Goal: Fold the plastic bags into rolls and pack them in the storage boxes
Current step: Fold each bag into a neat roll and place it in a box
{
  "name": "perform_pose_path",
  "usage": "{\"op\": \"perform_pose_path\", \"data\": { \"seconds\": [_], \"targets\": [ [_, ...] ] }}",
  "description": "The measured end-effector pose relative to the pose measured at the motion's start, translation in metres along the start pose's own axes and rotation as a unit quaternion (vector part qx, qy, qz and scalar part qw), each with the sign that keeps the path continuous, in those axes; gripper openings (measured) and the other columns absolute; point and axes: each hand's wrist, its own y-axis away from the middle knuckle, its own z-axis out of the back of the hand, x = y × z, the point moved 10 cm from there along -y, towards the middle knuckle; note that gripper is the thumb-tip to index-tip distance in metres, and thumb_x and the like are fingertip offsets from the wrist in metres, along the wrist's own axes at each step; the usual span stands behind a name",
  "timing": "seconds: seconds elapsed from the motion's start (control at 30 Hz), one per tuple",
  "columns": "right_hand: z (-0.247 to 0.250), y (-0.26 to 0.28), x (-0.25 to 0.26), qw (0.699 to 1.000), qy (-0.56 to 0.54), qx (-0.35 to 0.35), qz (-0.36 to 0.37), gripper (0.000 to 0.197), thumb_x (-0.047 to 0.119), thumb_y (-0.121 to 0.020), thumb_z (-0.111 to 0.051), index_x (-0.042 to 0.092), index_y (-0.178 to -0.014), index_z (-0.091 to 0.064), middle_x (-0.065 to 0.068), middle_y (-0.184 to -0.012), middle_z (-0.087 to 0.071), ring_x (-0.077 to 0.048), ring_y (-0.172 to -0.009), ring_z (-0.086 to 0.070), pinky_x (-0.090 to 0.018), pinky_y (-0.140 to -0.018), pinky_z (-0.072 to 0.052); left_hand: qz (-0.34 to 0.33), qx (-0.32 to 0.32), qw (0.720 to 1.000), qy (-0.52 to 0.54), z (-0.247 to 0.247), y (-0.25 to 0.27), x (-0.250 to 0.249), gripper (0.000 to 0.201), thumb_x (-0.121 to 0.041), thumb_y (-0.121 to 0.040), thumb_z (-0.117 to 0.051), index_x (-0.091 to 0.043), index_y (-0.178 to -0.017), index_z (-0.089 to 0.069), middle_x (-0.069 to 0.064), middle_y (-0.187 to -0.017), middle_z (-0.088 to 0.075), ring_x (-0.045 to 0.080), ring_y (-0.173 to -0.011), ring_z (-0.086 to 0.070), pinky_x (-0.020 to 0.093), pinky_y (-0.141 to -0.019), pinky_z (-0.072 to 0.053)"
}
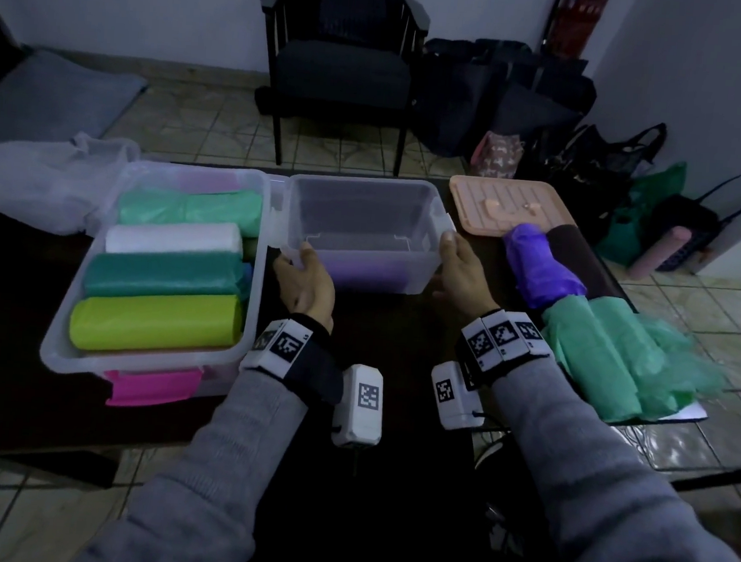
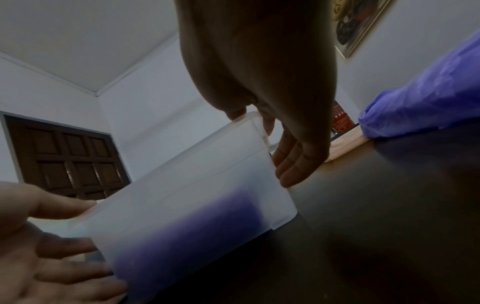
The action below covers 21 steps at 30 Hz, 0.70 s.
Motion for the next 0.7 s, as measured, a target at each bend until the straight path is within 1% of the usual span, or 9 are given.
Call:
{"op": "perform_pose_path", "data": {
  "seconds": [0.07, 0.13, 0.23, 0.27, 0.37, 0.43, 0.53, 0.63, 0.7],
  "targets": [
    [-0.001, -0.001, 0.001, 1.0, 0.007, 0.002, 0.002, 0.052, 0.046, -0.099, -0.031, 0.017, -0.142, -0.035, -0.011, -0.138, -0.047, -0.027, -0.121, -0.052, -0.05, -0.101, -0.042, -0.023, 0.001, 0.999, -0.03, 0.002, 0.003, -0.008, 0.048, -0.035, -0.099, -0.038, -0.008, -0.138, -0.037, 0.01, -0.143, -0.043, 0.03, -0.127, -0.044, 0.043, -0.107, -0.036],
    [-0.001, -0.002, 0.0, 1.0, 0.02, 0.012, 0.001, 0.056, 0.048, -0.098, -0.031, 0.017, -0.145, -0.03, -0.011, -0.142, -0.044, -0.028, -0.125, -0.048, -0.05, -0.104, -0.04, -0.019, 0.003, 0.999, -0.037, 0.003, 0.007, -0.009, 0.053, -0.038, -0.099, -0.036, -0.007, -0.142, -0.032, 0.012, -0.146, -0.039, 0.031, -0.13, -0.041, 0.043, -0.109, -0.033],
    [0.006, 0.003, -0.003, 1.0, 0.017, 0.009, 0.005, 0.055, 0.047, -0.099, -0.031, 0.017, -0.145, -0.031, -0.008, -0.141, -0.045, -0.025, -0.125, -0.048, -0.047, -0.105, -0.039, 0.007, 0.011, 0.996, -0.093, 0.004, 0.023, 0.0, 0.061, -0.037, -0.1, -0.034, -0.007, -0.149, -0.015, 0.012, -0.156, -0.019, 0.029, -0.142, -0.022, 0.037, -0.116, -0.015],
    [0.013, 0.004, -0.004, 1.0, 0.018, -0.006, 0.014, 0.052, 0.044, -0.099, -0.033, 0.016, -0.144, -0.033, -0.007, -0.14, -0.046, -0.023, -0.125, -0.048, -0.044, -0.105, -0.04, 0.0, 0.039, 0.992, -0.124, -0.002, 0.034, 0.003, 0.062, -0.035, -0.1, -0.036, -0.006, -0.149, -0.012, 0.012, -0.157, -0.015, 0.027, -0.143, -0.018, 0.035, -0.116, -0.012],
    [0.047, 0.01, -0.006, 0.989, 0.109, -0.091, 0.049, 0.042, 0.025, -0.099, -0.043, 0.012, -0.139, -0.04, -0.009, -0.134, -0.051, -0.02, -0.12, -0.051, -0.036, -0.1, -0.042, -0.061, 0.171, 0.961, -0.21, -0.033, 0.076, 0.02, 0.063, -0.026, -0.098, -0.044, -0.008, -0.149, -0.013, 0.01, -0.156, -0.018, 0.023, -0.143, -0.021, 0.031, -0.116, -0.015],
    [0.076, 0.015, -0.008, 0.968, 0.185, -0.159, 0.062, 0.039, 0.015, -0.095, -0.047, 0.011, -0.134, -0.045, -0.015, -0.129, -0.053, -0.028, -0.12, -0.05, -0.038, -0.1, -0.038, -0.099, 0.249, 0.917, -0.296, -0.054, 0.104, 0.039, 0.062, -0.027, -0.098, -0.042, -0.01, -0.15, -0.012, 0.007, -0.157, -0.016, 0.021, -0.144, -0.017, 0.031, -0.117, -0.012],
    [0.116, 0.023, -0.017, 0.924, 0.312, -0.218, 0.037, 0.043, 0.007, -0.089, -0.046, 0.01, -0.132, -0.047, -0.021, -0.132, -0.046, -0.038, -0.124, -0.039, -0.041, -0.101, -0.031, -0.167, 0.316, 0.813, -0.459, -0.075, 0.133, 0.067, 0.063, -0.036, -0.1, -0.032, -0.015, -0.151, -0.002, 0.005, -0.159, 0.0, 0.019, -0.147, 0.003, 0.039, -0.118, 0.002],
    [0.158, 0.039, -0.032, 0.88, 0.378, -0.283, -0.044, 0.044, 0.012, -0.087, -0.048, 0.006, -0.13, -0.043, -0.021, -0.134, -0.04, -0.037, -0.126, -0.034, -0.046, -0.099, -0.032, -0.225, 0.309, 0.727, -0.57, -0.08, 0.141, 0.082, 0.061, -0.044, -0.1, -0.021, -0.017, -0.151, -0.001, 0.006, -0.159, 0.005, 0.022, -0.146, 0.01, 0.044, -0.116, 0.008],
    [0.179, 0.047, -0.045, 0.866, 0.388, -0.302, -0.095, 0.045, 0.017, -0.087, -0.051, 0.002, -0.127, -0.041, -0.022, -0.134, -0.039, -0.036, -0.127, -0.034, -0.046, -0.099, -0.032, -0.259, 0.289, 0.689, -0.612, -0.081, 0.145, 0.084, 0.061, -0.047, -0.099, -0.017, -0.018, -0.151, -0.004, 0.007, -0.159, 0.005, 0.024, -0.146, 0.01, 0.046, -0.116, 0.007]
  ]
}}
